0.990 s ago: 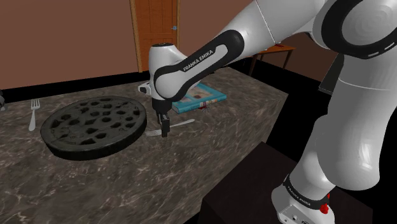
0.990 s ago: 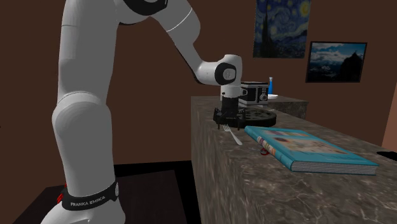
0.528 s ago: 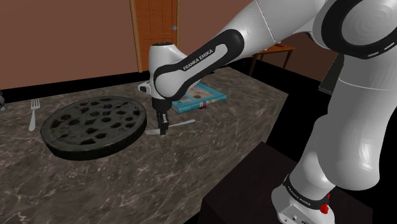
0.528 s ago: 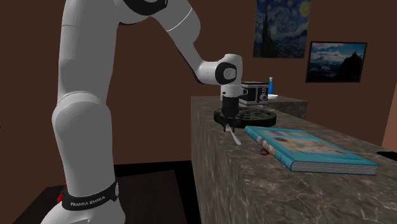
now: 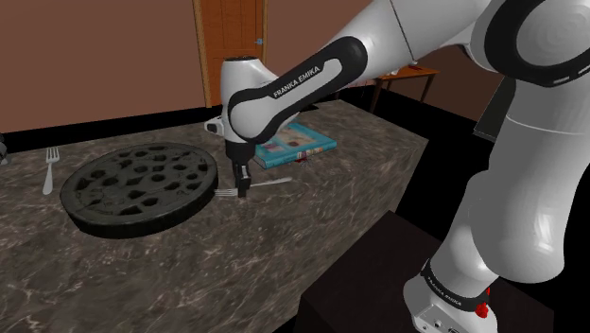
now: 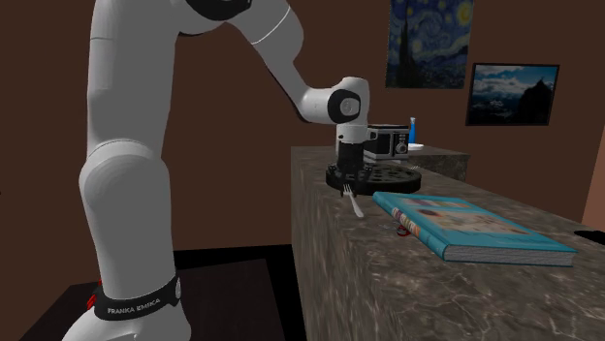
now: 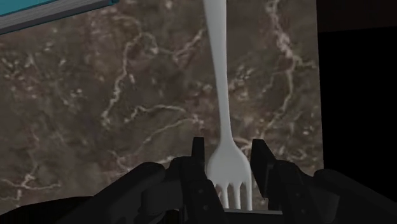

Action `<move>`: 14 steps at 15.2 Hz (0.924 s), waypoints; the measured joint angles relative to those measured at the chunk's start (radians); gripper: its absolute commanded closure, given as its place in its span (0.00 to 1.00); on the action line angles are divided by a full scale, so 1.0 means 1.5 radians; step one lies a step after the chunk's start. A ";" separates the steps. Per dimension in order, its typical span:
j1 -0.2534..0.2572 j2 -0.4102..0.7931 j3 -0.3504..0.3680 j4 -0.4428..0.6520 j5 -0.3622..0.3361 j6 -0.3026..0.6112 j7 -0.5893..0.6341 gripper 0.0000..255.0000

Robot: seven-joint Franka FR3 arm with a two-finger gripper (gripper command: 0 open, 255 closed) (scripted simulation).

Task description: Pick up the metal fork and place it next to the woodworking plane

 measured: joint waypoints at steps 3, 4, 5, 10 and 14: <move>0.000 -0.014 0.000 0.010 0.001 -0.025 0.000 1.00; -0.001 -0.019 0.000 0.013 0.001 -0.032 0.000 1.00; -0.001 -0.022 0.000 0.021 0.001 -0.043 -0.001 1.00; -0.001 -0.045 0.001 0.038 0.003 -0.082 0.002 1.00; -0.002 -0.057 0.000 0.059 0.003 -0.116 0.001 1.00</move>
